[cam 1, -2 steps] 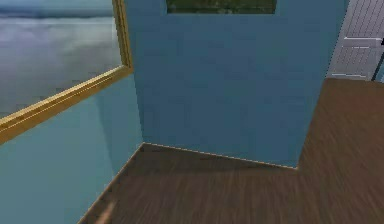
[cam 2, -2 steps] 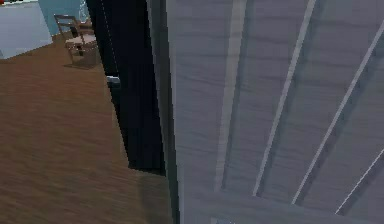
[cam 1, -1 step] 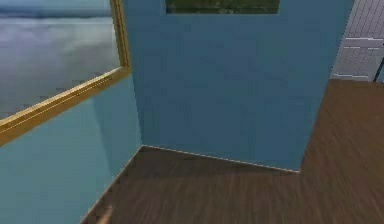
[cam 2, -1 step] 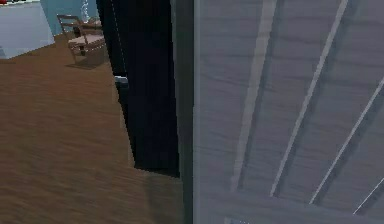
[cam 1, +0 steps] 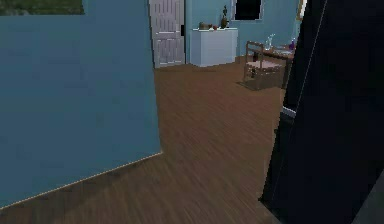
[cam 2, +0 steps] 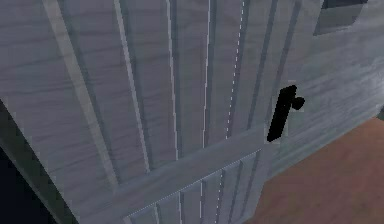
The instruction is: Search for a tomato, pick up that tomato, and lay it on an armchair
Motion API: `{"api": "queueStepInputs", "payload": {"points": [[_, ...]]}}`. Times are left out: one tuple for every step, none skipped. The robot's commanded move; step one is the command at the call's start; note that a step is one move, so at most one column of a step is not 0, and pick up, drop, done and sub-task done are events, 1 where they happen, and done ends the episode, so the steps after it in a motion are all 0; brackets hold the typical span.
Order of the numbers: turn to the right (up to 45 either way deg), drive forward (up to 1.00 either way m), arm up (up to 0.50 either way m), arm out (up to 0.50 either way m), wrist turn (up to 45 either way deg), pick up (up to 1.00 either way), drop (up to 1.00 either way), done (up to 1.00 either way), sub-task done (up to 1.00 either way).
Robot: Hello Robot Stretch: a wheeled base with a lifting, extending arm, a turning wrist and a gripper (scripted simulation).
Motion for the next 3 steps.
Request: {"api": "queueStepInputs", "payload": {"points": [[3.0, 0.00, 0.00, 0.00, 0.0, 0.00, 0.00, 0.00, 0.00], [-6.0, 0.00, 0.00, 0.00, 0.0, 0.00, 0.00, 0.00, 0.00], [0.0, 0.20, 0.00, 0.00, 0.0, 0.00, 0.00, 0.00, 0.00]]}}
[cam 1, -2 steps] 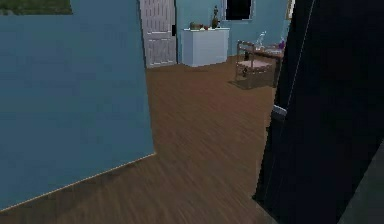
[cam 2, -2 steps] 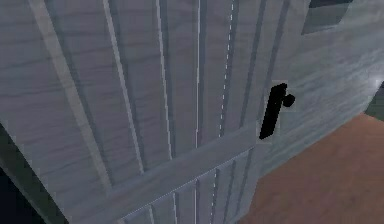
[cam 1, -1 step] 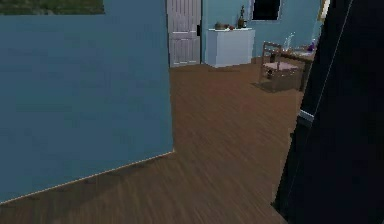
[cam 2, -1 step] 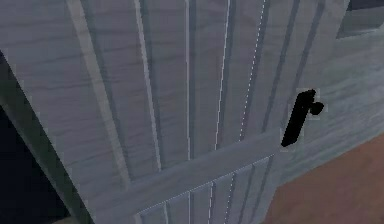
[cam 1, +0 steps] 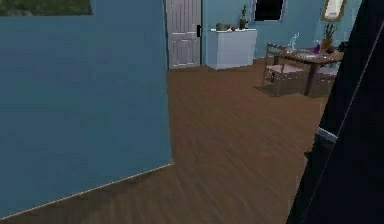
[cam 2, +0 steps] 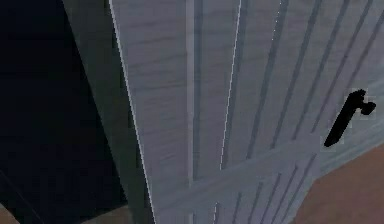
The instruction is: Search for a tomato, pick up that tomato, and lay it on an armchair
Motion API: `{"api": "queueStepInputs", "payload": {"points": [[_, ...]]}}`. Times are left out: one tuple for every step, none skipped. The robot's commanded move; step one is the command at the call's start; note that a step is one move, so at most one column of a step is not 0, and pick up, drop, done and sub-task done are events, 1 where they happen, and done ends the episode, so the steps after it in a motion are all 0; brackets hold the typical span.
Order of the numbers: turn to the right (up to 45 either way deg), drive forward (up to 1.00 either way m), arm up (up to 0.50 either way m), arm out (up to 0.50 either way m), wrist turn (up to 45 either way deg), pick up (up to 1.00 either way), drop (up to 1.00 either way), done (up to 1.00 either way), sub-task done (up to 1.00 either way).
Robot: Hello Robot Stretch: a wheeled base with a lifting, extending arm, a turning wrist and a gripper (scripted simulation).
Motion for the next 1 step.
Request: {"api": "queueStepInputs", "payload": {"points": [[9.0, 0.00, 0.00, 0.00, 0.0, 0.00, 0.00, 0.00, 0.00]]}}
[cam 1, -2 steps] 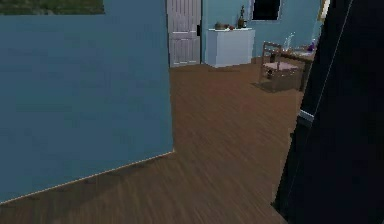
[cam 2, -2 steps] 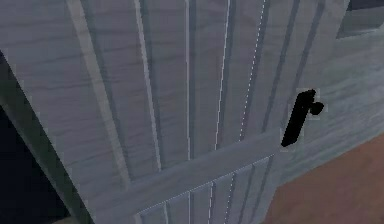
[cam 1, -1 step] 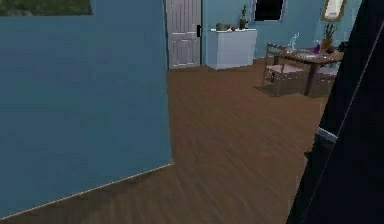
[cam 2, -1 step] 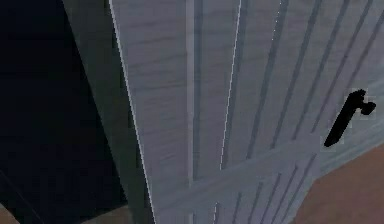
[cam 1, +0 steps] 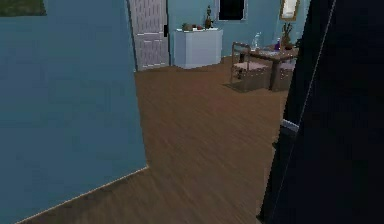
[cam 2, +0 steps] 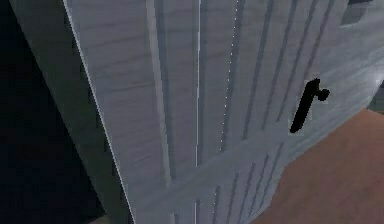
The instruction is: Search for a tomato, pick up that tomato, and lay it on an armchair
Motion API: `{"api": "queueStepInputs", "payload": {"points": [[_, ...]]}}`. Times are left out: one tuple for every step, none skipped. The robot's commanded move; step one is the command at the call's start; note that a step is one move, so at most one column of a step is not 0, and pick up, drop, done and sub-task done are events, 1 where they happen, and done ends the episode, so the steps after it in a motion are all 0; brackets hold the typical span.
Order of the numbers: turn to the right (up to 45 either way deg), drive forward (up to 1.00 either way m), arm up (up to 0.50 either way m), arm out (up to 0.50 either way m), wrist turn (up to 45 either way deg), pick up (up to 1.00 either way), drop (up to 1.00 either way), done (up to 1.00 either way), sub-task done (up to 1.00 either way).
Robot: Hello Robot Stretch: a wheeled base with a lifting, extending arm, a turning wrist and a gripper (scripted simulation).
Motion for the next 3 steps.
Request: {"api": "queueStepInputs", "payload": {"points": [[0.0, 1.00, 0.00, 0.00, 0.0, 0.00, 0.00, 0.00, 0.00], [0.0, 1.00, 0.00, 0.00, 0.0, 0.00, 0.00, 0.00, 0.00], [3.0, 0.00, 0.00, 0.00, 0.0, 0.00, 0.00, 0.00, 0.00]]}}
